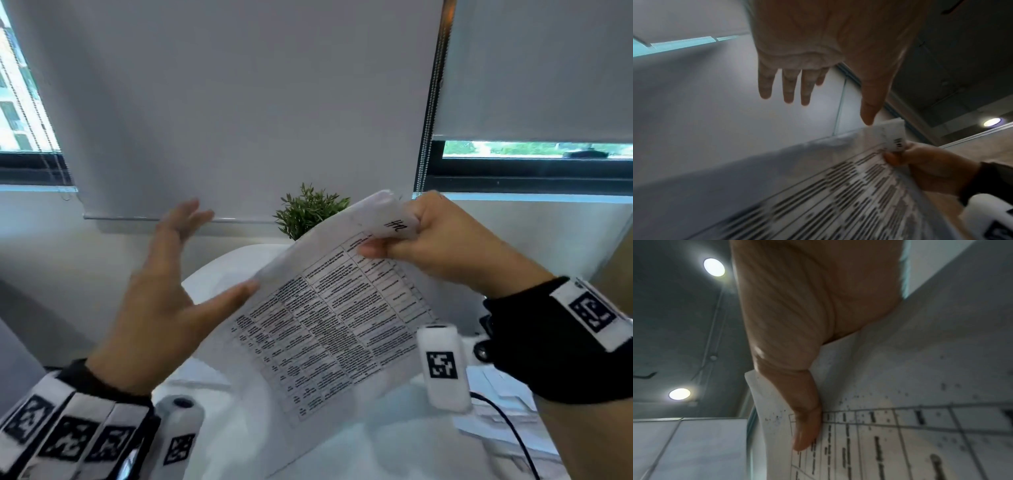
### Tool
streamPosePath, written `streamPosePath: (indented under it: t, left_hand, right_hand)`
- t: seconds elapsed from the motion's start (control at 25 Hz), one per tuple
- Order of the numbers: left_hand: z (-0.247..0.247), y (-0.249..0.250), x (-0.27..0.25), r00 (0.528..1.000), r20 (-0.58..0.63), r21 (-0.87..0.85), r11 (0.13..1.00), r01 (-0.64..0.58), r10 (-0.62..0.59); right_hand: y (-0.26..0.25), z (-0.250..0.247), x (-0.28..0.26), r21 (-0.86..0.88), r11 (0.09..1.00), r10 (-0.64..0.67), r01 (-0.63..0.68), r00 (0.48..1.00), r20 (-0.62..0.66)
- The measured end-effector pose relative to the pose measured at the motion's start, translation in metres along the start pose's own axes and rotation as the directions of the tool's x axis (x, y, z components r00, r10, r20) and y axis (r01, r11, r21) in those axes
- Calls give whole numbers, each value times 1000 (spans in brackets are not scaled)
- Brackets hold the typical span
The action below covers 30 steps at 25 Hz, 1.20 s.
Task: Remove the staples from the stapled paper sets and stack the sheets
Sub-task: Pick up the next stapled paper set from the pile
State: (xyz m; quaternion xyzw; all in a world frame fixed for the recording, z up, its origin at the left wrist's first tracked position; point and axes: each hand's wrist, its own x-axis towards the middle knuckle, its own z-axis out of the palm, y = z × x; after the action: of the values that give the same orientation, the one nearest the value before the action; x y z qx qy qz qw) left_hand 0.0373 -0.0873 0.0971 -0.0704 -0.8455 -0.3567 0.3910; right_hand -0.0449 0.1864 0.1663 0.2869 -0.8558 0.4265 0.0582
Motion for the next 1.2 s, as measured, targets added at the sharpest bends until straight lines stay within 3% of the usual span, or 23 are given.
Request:
streamPosePath:
  t: [0.04, 0.12, 0.2, 0.36, 0.44, 0.48, 0.56, 0.64, 0.72, 0.88, 1.0, 1.08, 1.2]
  left_hand:
    - [4, 10, 13, 991, 133, -21, 1000, -7, 10]
    - [14, 26, 34, 914, 406, -146, 985, 89, -23]
    - [25, 26, 47, 856, 516, -259, 951, 171, -14]
    - [29, 19, 42, 899, 424, -294, 923, 250, -109]
    - [25, 10, 34, 928, 318, -355, 883, 307, -195]
    - [22, 6, 30, 930, 259, -415, 840, 350, -259]
    - [17, 3, 23, 914, 176, -541, 740, 400, -366]
    - [16, 5, 16, 905, 164, -626, 667, 404, -394]
    - [19, 12, 10, 903, 174, -674, 621, 400, -393]
    - [23, 19, 7, 919, 143, -682, 637, 361, -367]
    - [21, 22, 11, 937, 108, -753, 588, 296, -333]
    - [21, 15, 5, 931, 154, -775, 544, 322, -332]
    - [33, 2, -22, 899, 231, -675, 604, 423, -372]
  right_hand:
    - [-11, 0, 6, -63, 998, -23, 25, 999, 33]
    - [-29, 1, 14, -135, 989, -46, 59, 994, 96]
    - [-43, 5, 19, -177, 979, -74, 99, 987, 144]
    - [-43, -6, 18, -284, 953, -81, 105, 992, 94]
    - [-28, -20, 13, -330, 942, -57, 57, 998, 9]
    - [-17, -24, 10, -267, 964, -30, 14, 998, -58]
    - [5, -16, -1, 123, 992, 35, -16, 988, -151]
    - [25, 4, -10, 505, 863, 84, -1, 986, -141]
    - [36, 28, -17, 640, 767, 109, -32, 991, -80]
    - [29, 49, -15, 558, 829, 136, 20, 962, -238]
    - [21, 46, -8, 580, 802, 77, 142, 939, -336]
    - [24, 50, -8, 579, 802, 58, 146, 946, -318]
    - [43, 71, -18, 497, 867, 100, 36, 964, -245]
